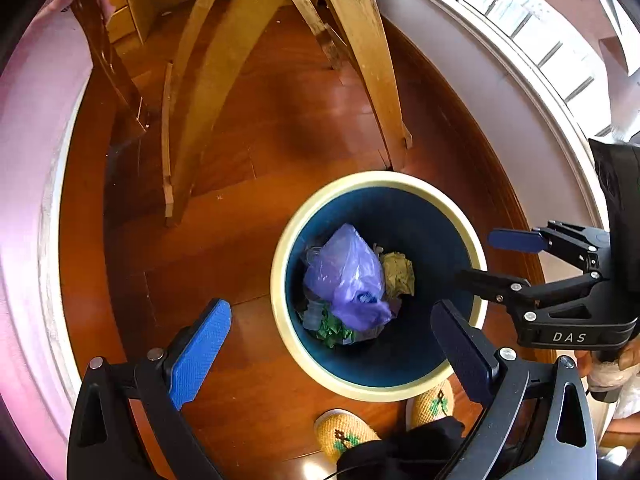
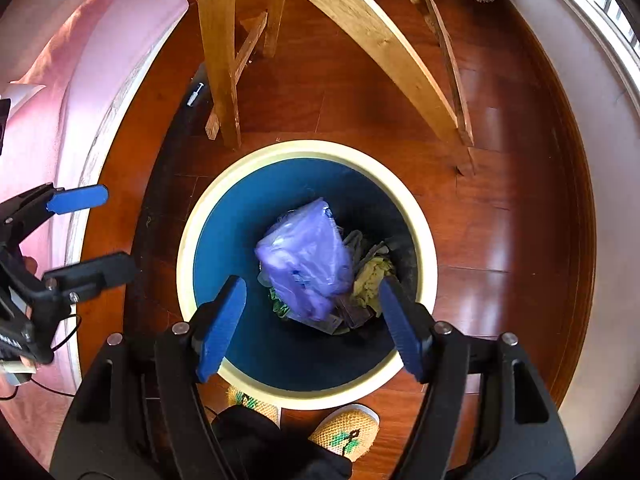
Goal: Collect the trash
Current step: 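Raise both tools back toward the table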
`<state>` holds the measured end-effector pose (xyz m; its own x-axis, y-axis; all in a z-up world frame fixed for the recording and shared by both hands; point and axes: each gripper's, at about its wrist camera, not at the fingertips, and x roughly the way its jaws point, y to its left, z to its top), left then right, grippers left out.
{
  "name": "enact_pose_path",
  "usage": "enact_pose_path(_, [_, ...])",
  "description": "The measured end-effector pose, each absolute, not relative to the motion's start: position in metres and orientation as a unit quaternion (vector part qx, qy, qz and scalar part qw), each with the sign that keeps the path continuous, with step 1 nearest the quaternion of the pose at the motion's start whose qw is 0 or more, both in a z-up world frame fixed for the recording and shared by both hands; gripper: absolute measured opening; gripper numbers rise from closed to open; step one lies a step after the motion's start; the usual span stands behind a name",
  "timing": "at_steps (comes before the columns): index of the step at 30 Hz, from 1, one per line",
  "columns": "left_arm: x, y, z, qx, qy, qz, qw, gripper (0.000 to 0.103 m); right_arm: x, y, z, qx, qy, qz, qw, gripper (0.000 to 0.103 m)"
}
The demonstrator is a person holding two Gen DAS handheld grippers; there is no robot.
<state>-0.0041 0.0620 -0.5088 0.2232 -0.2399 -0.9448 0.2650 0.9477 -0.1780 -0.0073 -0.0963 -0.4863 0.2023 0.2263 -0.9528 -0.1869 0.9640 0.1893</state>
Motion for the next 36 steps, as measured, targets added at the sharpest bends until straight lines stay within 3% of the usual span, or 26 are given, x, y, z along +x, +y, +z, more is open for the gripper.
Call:
enact_pose_path(10, [-0.013, 0.067, -0.435, -0.013, 0.588, -0.157, 0.793, 0.101, -0.023, -0.092, -0.416, 0.035, 0.614, 0.126, 0.779, 0.067])
enact_pose_path(22, [-0.036, 0.071, -0.243, -0.056, 0.563, -0.136, 0.813, 0.101, -0.043, -0.086, -0.234, 0.059, 0.588, 0.132, 0.796, 0.067])
enact_pose_path(36, [-0.079, 0.060, -0.034, -0.062, 0.496, -0.127, 0.857, 0.101, -0.060, -0.093, -0.020, 0.035, 0.506, 0.192, 0.840, 0.067])
